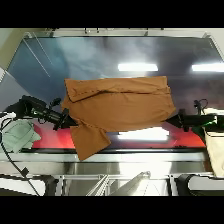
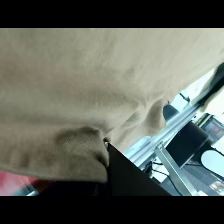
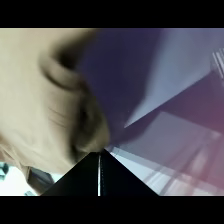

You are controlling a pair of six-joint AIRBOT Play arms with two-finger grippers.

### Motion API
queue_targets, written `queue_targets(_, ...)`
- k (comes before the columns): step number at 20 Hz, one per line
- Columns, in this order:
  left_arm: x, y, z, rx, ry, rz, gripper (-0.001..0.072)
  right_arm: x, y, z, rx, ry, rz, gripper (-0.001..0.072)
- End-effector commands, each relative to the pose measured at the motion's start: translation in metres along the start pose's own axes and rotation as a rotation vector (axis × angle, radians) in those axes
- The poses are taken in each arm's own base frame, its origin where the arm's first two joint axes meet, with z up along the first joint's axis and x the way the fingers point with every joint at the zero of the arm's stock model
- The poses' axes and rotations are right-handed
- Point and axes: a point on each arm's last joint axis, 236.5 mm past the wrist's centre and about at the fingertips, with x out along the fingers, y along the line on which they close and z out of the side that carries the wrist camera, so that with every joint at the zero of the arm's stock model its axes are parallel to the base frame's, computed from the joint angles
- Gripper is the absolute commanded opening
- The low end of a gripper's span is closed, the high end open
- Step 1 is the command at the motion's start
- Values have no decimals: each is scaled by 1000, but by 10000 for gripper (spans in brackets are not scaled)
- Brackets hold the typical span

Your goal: Fold the shirts.

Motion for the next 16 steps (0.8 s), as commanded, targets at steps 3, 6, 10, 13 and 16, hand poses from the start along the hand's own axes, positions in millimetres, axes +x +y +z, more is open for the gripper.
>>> queue_targets(3,-13,5,0,-13,-12,-29,29,-47,-5,-70,149,242,-47,17)
queue_targets(6,-21,10,1,-32,-26,-46,29,-44,-4,-83,167,284,-58,302)
queue_targets(10,-27,11,-3,-27,-17,-66,29,-54,-16,-22,35,66,-113,594)
queue_targets(13,-28,11,-4,-19,-13,-71,29,-62,-27,28,-88,-118,-186,599)
queue_targets(16,-28,11,-3,-17,-14,-71,29,-56,-21,51,-164,-191,-137,597)
